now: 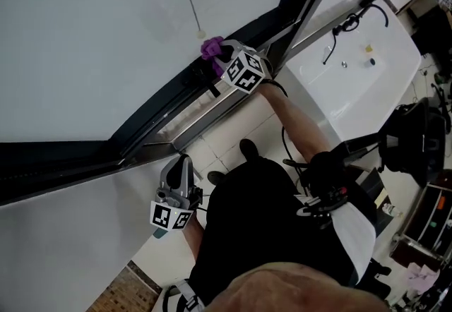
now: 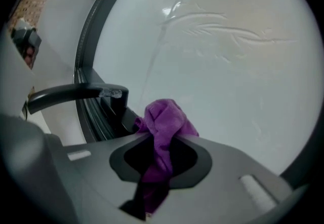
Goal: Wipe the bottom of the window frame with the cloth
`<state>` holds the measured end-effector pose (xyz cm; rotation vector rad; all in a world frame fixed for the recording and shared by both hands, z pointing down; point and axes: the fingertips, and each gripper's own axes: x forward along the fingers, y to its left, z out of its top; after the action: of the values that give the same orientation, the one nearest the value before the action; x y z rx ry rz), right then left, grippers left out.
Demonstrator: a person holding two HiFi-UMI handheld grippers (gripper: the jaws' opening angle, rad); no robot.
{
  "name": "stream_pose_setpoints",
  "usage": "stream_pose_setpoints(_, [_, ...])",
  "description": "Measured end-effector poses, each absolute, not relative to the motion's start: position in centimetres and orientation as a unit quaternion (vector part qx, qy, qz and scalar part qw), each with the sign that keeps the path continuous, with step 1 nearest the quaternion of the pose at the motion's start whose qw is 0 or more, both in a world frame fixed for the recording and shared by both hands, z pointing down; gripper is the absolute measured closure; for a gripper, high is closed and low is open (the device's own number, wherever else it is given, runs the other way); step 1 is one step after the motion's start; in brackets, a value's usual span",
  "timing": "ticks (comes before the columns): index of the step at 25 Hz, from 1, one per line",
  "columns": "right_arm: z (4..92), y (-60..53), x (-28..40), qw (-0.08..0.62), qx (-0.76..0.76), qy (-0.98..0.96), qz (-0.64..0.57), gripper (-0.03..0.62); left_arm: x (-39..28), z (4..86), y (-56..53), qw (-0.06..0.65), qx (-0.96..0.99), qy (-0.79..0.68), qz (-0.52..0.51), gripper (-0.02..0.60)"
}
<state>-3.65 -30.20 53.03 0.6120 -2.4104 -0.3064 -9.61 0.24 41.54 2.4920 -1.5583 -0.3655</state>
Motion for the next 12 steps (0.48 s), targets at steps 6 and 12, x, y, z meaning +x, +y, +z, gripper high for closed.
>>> stream_pose_setpoints(6, [53.5, -30.7, -3.3, 0.344, 0.222, -0.896, -0.169, 0.525, -8.6, 41.5, -0.6, 0.088, 0.844, -0.516, -0.117, 0.581])
stream_pose_setpoints(12, [53.6, -34.6, 1.5, 0.362, 0.266, -0.879, -0.161, 0.525, -8.8, 41.4, -0.7, 0.088, 0.839, -0.525, -0.113, 0.581])
